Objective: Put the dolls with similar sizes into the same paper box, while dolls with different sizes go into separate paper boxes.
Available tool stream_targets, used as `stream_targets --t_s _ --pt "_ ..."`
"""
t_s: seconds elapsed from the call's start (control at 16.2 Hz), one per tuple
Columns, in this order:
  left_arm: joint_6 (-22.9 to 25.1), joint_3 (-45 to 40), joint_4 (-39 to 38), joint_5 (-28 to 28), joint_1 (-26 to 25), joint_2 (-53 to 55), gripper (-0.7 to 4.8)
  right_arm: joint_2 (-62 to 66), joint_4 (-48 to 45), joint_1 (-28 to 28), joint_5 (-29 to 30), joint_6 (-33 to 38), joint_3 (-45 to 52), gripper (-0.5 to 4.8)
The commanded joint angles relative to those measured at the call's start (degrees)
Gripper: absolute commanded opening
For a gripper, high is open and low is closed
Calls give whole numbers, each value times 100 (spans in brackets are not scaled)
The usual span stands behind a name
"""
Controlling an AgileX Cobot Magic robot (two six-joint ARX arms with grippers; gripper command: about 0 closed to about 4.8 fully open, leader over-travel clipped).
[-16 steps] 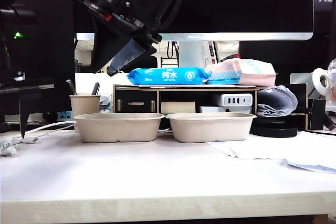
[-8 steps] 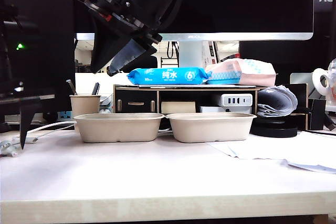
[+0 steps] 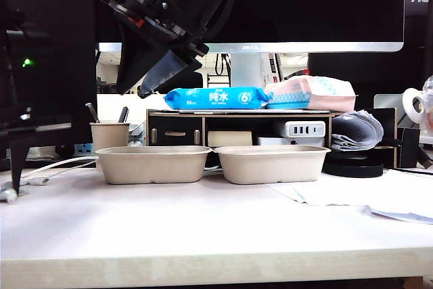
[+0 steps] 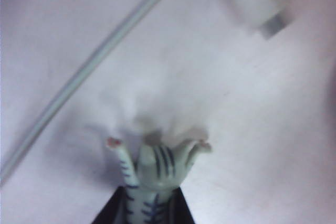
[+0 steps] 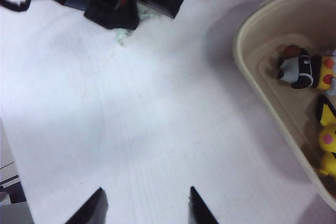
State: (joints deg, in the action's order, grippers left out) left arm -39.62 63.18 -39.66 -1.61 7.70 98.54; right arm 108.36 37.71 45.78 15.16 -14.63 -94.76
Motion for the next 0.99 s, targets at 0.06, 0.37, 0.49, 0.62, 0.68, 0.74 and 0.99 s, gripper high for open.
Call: stream_targets --t_s 0.06,0.37,0.49,0.62,0.68,0.74,0.99 --pt "74 -33 39 20 13 109 -6 -127 -15 -35 44 -22 -24 203" --pt "1193 -26 1021 927 61 -188 -6 -942 111 -389 -748 -15 -24 199" --pt "1707 -26 1694 1644 181 -492 -6 -1211 474 -804 -927 166 -24 203" --pt "1821 -26 2625 2251 391 -649 -6 -1320 896 -1121 -922 267 -24 203" --pt "1816 -26 3467 2551 584 -664 -6 -1357 1145 -1285 -931 264 -24 200" --pt "1818 -26 4190 2586 822 -625 -6 -1377 1362 -1434 -929 264 -24 199" --pt "1825 238 5541 2090 1578 74 -6 -1453 2050 -1827 -1038 264 -22 199"
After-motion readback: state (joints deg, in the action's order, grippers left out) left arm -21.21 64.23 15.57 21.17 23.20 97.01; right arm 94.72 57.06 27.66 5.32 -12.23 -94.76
